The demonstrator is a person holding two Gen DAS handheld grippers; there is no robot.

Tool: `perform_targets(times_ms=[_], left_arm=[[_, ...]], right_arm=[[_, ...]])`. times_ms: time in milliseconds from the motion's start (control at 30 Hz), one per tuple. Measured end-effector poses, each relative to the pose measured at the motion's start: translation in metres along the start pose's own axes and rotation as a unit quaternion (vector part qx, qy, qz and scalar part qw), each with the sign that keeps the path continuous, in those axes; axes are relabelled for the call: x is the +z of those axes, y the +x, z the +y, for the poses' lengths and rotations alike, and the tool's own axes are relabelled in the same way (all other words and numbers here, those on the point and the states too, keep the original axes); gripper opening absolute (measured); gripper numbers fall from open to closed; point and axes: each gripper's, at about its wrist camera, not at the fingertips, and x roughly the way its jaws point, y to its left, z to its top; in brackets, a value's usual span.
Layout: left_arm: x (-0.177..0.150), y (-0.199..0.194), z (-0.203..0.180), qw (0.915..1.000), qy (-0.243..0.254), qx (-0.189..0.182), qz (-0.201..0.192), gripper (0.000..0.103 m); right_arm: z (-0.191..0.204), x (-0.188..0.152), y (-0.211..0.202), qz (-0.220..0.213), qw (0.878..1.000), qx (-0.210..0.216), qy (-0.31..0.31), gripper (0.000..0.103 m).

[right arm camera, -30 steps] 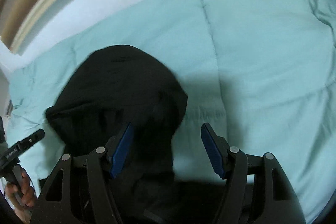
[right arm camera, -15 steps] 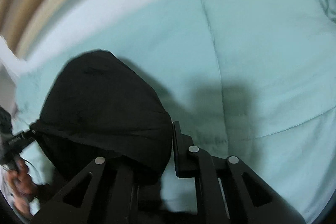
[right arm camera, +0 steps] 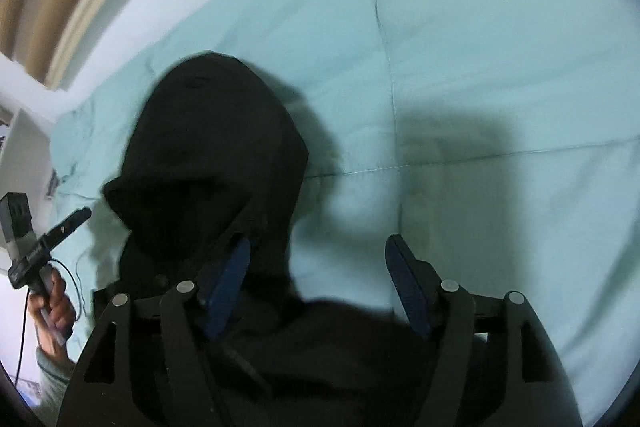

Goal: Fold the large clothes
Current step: 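Grasp the hood with both grippers and fold it toward the hem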

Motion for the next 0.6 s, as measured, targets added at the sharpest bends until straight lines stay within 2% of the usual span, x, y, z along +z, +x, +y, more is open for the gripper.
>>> perform_targets(times_ms=[100,133,200,267,333,367,433,500,533,600], left_arm=[[0.022,-0.002,-0.009,0.9992,-0.003,-0.026,-0.029,0.059],[0.030,0.004,-0.014,0.9991,-0.001,-0.025,-0.034,0.059],[0.042,0.022,-0.025,0.9996,0.005,-0.005,-0.027,0.059],[0.049,0.055,-0.028,1.0000,0.002,-0.007,0.000,0.059],[0.040,0.079,-0.027,0.9991,-0.001,-0.009,0.042,0.059],[0.032,0.095,-0.020,0.9970,-0.002,-0.012,0.077,0.059],[0.014,0.114,-0.013,0.9923,0.011,-0.003,0.123,0.059],[-0.001,0.124,-0.007,0.9901,0.023,0.011,0.138,0.059],[-0.002,0.126,-0.005,0.9905,0.019,0.016,0.135,0.060],[0.001,0.129,-0.004,0.9899,0.014,0.037,0.136,0.061]], right_arm=[[0.012,0.008,-0.027,-0.052,0.998,0.038,0.016,0.074],[0.021,0.017,-0.030,-0.068,0.997,0.041,0.018,0.074],[0.039,0.039,-0.020,-0.075,0.997,0.036,0.001,0.074],[0.064,0.053,0.004,-0.081,0.996,0.000,-0.028,0.074],[0.077,0.058,0.034,-0.057,0.997,-0.012,-0.050,0.074],[0.079,0.051,0.044,-0.043,0.997,-0.021,-0.056,0.074],[0.082,0.043,0.070,-0.001,0.995,-0.056,-0.077,0.074],[0.074,0.024,0.097,0.035,0.988,-0.108,-0.108,0.075],[0.069,0.020,0.103,0.039,0.988,-0.106,-0.106,0.076],[0.042,0.017,0.112,0.044,0.997,-0.045,-0.042,0.079]])
